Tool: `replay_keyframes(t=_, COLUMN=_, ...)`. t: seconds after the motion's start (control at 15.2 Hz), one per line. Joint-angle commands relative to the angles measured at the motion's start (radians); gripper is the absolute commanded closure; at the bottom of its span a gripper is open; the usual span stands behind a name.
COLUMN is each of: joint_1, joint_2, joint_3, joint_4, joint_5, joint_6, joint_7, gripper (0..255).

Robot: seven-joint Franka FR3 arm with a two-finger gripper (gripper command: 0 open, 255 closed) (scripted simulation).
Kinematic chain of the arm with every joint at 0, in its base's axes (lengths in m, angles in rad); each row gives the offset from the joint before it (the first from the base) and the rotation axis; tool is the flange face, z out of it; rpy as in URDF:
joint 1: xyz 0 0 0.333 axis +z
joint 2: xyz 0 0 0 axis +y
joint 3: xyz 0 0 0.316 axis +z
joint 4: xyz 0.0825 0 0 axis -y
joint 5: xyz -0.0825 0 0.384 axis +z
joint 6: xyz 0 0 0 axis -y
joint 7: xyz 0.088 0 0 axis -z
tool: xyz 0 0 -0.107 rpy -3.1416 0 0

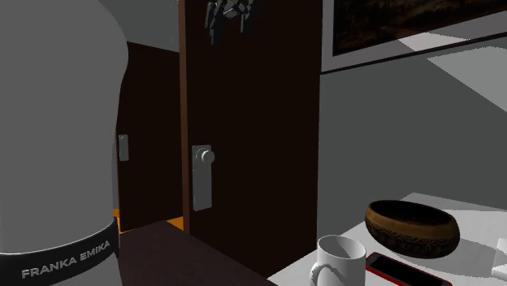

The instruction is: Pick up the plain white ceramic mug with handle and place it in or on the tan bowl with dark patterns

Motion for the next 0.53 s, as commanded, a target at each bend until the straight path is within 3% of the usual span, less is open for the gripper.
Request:
replay_keyframes(t=0.0, joint_1=0.0, joint_2=0.0, joint_3=0.0, joint_4=0.0, joint_5=0.0, joint_6=0.0, joint_7=0.0, gripper=0)
replay_keyframes(t=0.46, joint_1=-0.037, joint_2=-0.011, joint_3=-0.092, joint_4=-0.202, joint_5=-0.071, joint_6=0.203, joint_7=-0.099, gripper=0)
